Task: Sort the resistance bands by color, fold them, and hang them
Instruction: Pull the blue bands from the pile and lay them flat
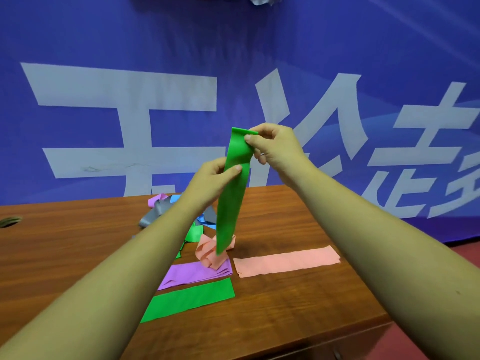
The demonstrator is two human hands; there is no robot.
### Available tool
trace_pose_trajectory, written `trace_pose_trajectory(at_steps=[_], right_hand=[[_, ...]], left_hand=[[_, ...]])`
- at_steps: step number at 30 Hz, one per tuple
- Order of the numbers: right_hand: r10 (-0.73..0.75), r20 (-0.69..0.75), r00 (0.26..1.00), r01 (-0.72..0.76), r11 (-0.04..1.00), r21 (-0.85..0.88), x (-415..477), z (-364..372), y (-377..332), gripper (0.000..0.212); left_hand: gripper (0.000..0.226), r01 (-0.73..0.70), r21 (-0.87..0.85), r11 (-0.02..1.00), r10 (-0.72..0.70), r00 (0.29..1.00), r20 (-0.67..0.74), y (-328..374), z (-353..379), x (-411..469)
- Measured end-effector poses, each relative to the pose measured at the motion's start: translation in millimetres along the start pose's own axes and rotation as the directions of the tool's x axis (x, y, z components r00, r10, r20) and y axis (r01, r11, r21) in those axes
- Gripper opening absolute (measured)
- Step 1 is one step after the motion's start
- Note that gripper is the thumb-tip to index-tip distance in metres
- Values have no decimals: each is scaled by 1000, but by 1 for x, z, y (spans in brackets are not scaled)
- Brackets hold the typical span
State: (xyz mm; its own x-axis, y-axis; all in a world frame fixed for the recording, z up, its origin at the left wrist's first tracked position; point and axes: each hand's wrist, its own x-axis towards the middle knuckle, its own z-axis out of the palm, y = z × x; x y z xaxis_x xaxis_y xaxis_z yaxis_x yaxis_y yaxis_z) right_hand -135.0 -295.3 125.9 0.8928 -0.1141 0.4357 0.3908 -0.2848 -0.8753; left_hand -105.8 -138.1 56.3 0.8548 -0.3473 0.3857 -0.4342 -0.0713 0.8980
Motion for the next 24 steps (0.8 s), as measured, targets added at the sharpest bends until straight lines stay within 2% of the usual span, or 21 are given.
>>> trace_pose_trajectory(at_steps=[3,5,9,13,16,20,24], right_hand=[[104,89,991,-103,995,-15,-10,-4,5,4],[120,118,986,-113,992,-64,-17,-5,8,7],[142,51,989,-142,990,-3,-25,-3,11,9],[210,-46,977,-208,977,37,-31,-1,21,12],[278,-101,955,-268,958,101,-36,2,33,12],[367,-185,911,-326,919,220,-45,4,50,10],[400,-227,888,-349,907,234,-59,7,67,16]], left_hand=[[16,79,-157,984,-71,996,62,-1,7,-15],[14,130,-222,966,-107,988,113,-2,7,-26],[13,175,-151,973,-143,969,200,-11,-2,-46],[11,350,-145,925,-276,885,376,-23,-11,-77],[9,424,-114,898,-337,833,439,-37,-21,-99],[42,493,-39,869,-427,788,442,-49,-42,-124],[46,578,-191,793,-444,764,468,-59,-68,-150]])
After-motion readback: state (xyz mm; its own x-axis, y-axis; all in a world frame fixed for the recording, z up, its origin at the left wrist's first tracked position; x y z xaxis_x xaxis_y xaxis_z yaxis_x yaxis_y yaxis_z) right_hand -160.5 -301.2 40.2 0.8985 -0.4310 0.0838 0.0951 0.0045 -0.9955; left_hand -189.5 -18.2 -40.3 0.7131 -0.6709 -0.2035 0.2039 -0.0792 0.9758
